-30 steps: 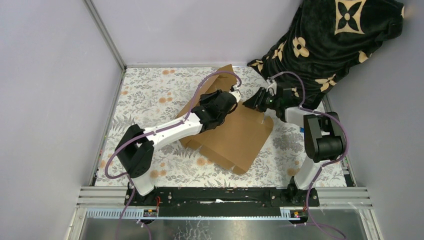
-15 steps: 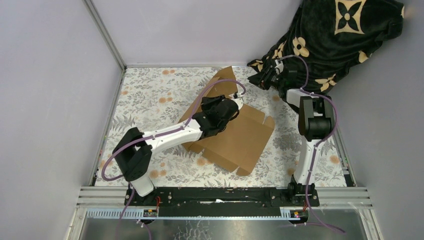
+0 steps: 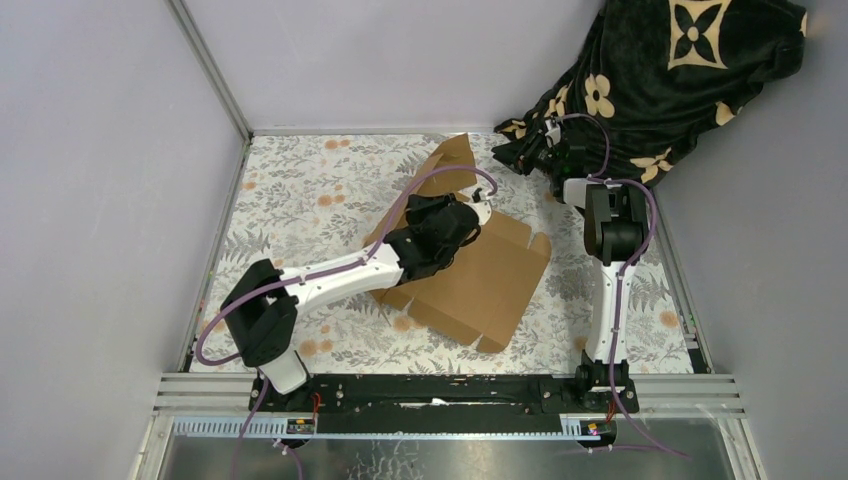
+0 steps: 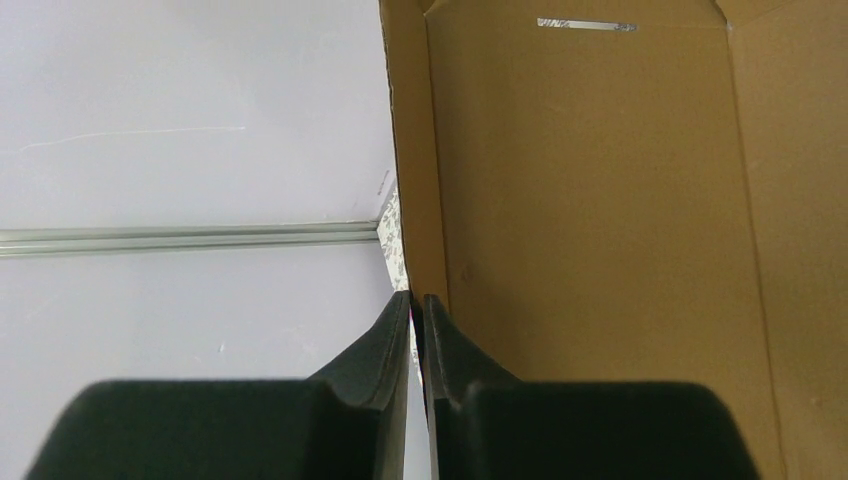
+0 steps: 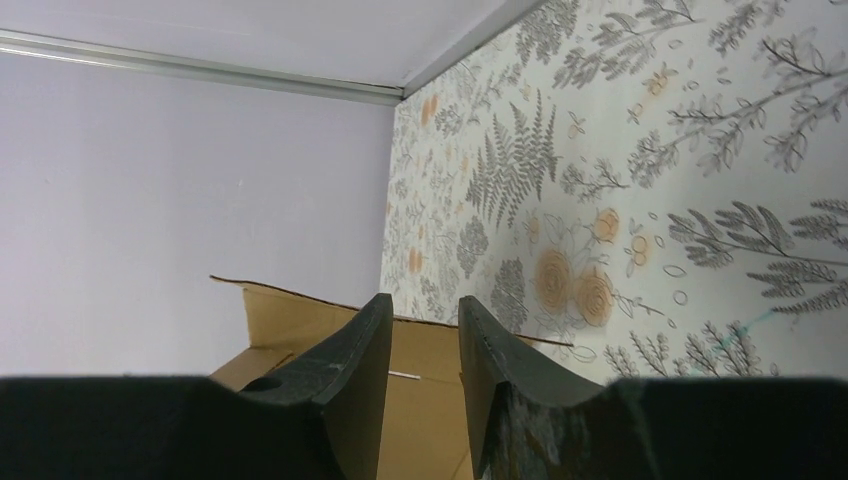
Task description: Fold the paper box
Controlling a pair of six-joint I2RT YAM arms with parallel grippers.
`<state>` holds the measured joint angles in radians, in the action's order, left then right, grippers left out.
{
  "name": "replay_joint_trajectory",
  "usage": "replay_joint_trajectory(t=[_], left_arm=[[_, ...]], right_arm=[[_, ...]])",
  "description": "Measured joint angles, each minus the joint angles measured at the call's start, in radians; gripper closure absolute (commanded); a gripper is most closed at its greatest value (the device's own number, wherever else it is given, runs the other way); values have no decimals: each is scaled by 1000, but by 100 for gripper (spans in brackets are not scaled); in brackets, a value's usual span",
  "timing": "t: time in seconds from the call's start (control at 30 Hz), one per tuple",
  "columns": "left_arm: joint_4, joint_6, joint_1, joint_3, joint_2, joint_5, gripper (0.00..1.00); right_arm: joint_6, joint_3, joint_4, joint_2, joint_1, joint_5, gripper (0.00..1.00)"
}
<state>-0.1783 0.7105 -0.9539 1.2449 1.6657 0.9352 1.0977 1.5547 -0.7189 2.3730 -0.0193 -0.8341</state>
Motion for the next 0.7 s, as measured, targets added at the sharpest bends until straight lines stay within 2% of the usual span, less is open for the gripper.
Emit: replay_joint_trajectory(t=[0.7], left_arm=[[6, 48, -63, 0, 28, 20, 85]], right_arm=[[37, 83, -57, 54, -5, -25, 60]])
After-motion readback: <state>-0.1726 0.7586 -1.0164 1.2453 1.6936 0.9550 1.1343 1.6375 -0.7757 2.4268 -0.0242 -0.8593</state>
